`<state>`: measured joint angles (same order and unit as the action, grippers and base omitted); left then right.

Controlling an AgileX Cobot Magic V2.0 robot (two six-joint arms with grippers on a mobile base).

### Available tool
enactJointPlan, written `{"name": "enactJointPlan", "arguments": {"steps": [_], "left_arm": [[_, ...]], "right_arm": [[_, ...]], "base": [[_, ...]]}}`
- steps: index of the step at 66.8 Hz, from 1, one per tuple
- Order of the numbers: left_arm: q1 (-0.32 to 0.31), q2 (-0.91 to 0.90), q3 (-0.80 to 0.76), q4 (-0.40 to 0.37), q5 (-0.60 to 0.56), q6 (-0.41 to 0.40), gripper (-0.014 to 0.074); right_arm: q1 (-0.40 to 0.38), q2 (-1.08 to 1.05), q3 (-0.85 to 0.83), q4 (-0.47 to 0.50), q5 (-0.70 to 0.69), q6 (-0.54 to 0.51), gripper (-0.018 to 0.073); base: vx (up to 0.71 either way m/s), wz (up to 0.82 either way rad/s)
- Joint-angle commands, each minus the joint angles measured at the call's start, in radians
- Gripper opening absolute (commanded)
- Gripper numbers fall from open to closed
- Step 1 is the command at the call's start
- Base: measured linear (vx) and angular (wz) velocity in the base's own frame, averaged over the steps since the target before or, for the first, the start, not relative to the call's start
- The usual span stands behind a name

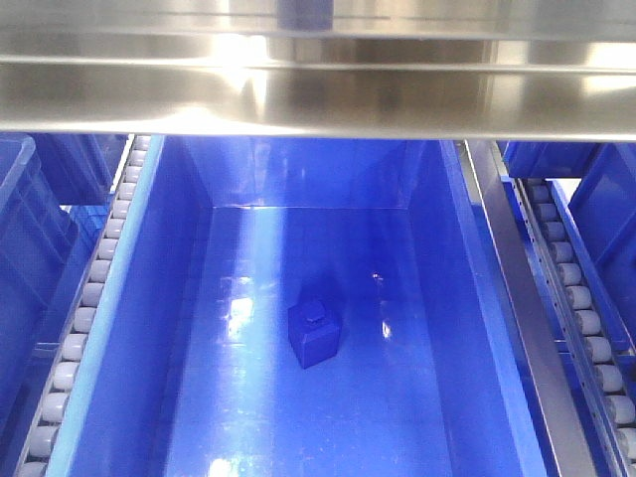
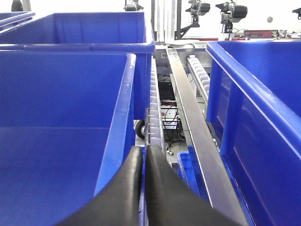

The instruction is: Pour parts from conveyor to right shelf

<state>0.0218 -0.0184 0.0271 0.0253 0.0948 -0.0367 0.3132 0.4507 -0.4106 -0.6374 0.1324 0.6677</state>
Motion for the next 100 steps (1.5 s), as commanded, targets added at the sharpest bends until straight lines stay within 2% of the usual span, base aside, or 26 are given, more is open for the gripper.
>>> {"name": "enactJointPlan", "arguments": {"steps": [1, 6, 16, 22, 31, 43, 49, 55, 70, 83, 100], "left_arm": [[-0.006, -0.006, -0.02, -0.006, -0.072, -0.007, -0.0006], [-0.006, -0.006, -0.02, -0.006, -0.072, -0.007, -0.0006], [-0.006, -0.006, -0.02, -0.006, -0.072, -0.007, -0.0006], [-0.006, -0.006, -0.02, -0.006, -0.072, -0.007, -0.0006], [-0.006, -0.006, -0.02, -0.006, -0.072, -0.007, -0.0006], [-0.006, -0.006, -0.02, -0.006, -0.072, -0.007, -0.0006], [-0.006, -0.006, -0.02, -0.006, -0.072, -0.007, -0.0006], [-0.006, -0.006, -0.02, -0.006, -0.072, -0.007, -0.0006], [-0.006, -0.006, -0.02, -0.006, -0.072, -0.007, -0.0006], [-0.006, -0.006, -0.02, -0.006, -0.072, -0.007, -0.0006], [-0.006, -0.006, -0.02, -0.006, -0.072, -0.007, -0.0006]], "right_arm": [[-0.128, -0.049, 0.06, 0.097, -0.254, -0.111, -0.0009], [-0.183, -0.11, 0.125, 0.182, -0.272, -0.164, -0.0009], [-0.232, -0.233, 0.216, 0.321, -0.156, -0.256, -0.0009], [-0.294, -0.308, 0.256, 0.449, -0.109, -0.36, -0.0009], [-0.369, -0.371, 0.315, 0.631, -0.111, -0.544, -0.0009], [-0.376, -0.445, 0.405, 0.698, -0.148, -0.668, -0.0009], [-0.376, -0.474, 0.45, 0.764, -0.171, -0.718, -0.0009], [-0.376, -0.473, 0.448, 0.771, -0.154, -0.769, -0.0009], [-0.376, -0.473, 0.448, 0.729, -0.152, -0.782, -0.0009], [-0.376, -0.473, 0.448, 0.747, -0.138, -0.881, -0.0009], [-0.376, -0.473, 0.448, 0.768, -0.132, -0.883, -0.0009]], "base": [[0.0, 0.0], [0.0, 0.0], [0.0, 0.0], [0.0, 0.0], [0.0, 0.0], [0.0, 0.0], [0.0, 0.0], [0.0, 0.0], [0.0, 0.0], [0.0, 0.0], [0.0, 0.0]]}}
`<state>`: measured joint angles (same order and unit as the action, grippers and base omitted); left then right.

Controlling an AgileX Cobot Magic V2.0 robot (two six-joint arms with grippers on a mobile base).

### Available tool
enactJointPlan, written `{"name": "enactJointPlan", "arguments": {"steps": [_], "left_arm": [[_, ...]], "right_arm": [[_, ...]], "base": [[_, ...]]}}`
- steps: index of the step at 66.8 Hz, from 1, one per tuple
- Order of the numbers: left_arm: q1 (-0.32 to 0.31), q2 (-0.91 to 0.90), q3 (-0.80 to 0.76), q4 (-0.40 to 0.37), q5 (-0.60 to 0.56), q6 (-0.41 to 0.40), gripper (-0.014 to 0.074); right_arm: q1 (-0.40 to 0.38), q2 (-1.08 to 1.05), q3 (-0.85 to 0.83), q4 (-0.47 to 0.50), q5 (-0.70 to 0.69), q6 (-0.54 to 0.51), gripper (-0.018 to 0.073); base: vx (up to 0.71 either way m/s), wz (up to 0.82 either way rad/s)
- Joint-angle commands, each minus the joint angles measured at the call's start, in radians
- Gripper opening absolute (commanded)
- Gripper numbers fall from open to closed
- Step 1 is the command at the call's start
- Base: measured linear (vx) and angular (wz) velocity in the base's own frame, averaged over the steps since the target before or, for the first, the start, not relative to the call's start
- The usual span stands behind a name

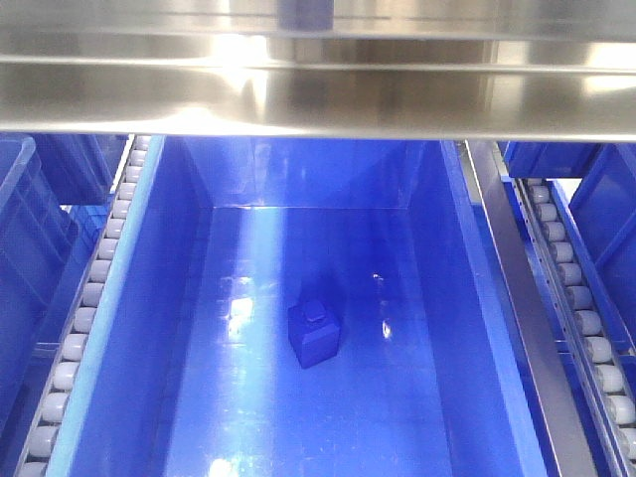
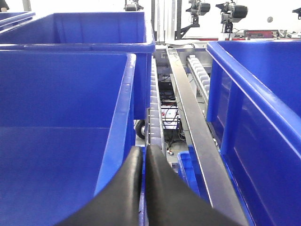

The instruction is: Pour parts from conveyor to right shelf

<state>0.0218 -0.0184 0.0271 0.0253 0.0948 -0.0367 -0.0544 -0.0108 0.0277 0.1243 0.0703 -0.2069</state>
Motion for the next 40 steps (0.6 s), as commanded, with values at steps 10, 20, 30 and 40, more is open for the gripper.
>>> {"name": "enactJointPlan", "arguments": {"steps": [10, 20, 30, 40], "left_arm": [[-0.006, -0.006, -0.02, -0.006, -0.072, -0.007, -0.0006], [-0.006, -0.006, -0.02, -0.006, -0.072, -0.007, -0.0006], [-0.006, -0.006, -0.02, -0.006, -0.072, -0.007, -0.0006], [-0.006, -0.006, -0.02, -0.006, -0.072, -0.007, -0.0006]], "right_arm": [[-0.008, -0.012, 0.009, 0.007, -0.07, 0.003, -0.0009], [-0.008, -0.012, 0.009, 0.006, -0.07, 0.003, -0.0009], [-0.008, -0.012, 0.009, 0.006, -0.07, 0.003, -0.0009], [-0.008, -0.012, 0.009, 0.006, -0.07, 0.003, -0.0009]], "base": [[0.0, 0.0], [0.0, 0.0], [0.0, 0.0], [0.0, 0.0]]}}
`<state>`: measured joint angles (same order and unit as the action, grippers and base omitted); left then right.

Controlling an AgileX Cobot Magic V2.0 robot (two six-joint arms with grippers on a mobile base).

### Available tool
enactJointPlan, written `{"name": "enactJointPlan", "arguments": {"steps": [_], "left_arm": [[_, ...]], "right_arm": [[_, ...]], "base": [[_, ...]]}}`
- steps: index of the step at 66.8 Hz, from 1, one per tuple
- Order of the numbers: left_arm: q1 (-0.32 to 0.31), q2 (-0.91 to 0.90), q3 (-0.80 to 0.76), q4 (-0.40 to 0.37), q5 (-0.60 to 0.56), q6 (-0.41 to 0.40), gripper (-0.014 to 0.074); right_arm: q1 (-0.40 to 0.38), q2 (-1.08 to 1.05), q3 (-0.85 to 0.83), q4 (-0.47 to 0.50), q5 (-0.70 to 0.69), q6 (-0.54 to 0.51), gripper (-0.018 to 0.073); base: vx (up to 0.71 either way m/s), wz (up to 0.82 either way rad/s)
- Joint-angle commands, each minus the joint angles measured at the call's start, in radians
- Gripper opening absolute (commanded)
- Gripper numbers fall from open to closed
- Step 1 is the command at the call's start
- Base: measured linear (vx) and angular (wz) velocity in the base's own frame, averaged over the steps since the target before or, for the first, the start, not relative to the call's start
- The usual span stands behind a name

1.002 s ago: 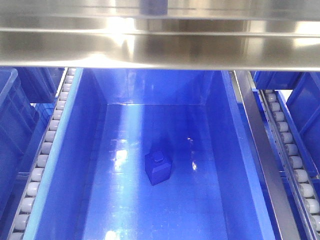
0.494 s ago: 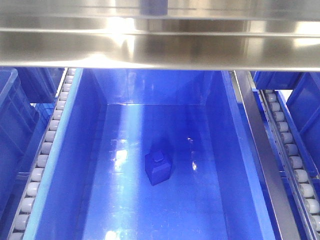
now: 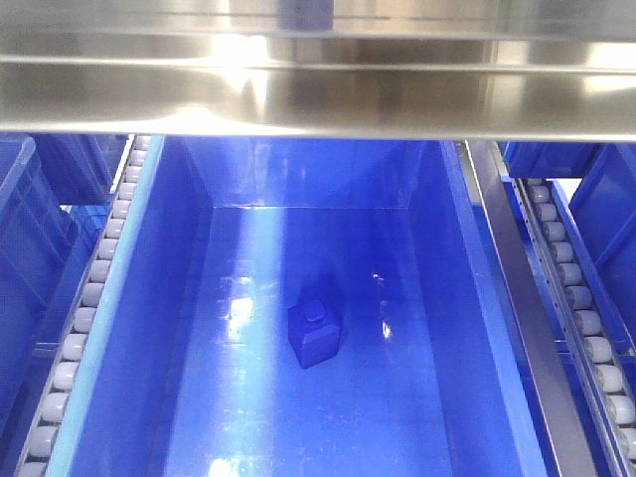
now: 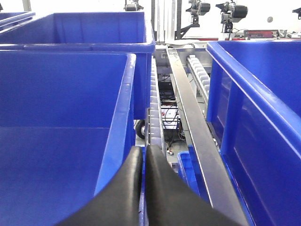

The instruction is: Pour parts from conveyor to right shelf

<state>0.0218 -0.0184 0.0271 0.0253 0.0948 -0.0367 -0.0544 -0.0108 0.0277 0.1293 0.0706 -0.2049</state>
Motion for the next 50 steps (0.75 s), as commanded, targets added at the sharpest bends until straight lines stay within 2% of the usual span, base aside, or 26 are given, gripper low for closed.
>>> {"name": "enactJointPlan", "arguments": {"steps": [1, 50], "left_arm": [[-0.006, -0.006, -0.02, -0.006, -0.072, -0.007, -0.0006], [-0.006, -0.006, -0.02, -0.006, -0.072, -0.007, -0.0006]], "right_arm": [[-0.008, -0.012, 0.009, 0.001, -0.071, 0.001, -0.0009], [-0.008, -0.012, 0.009, 0.001, -0.071, 0.001, -0.0009]], "base": [[0.0, 0.0], [0.0, 0.0]]}}
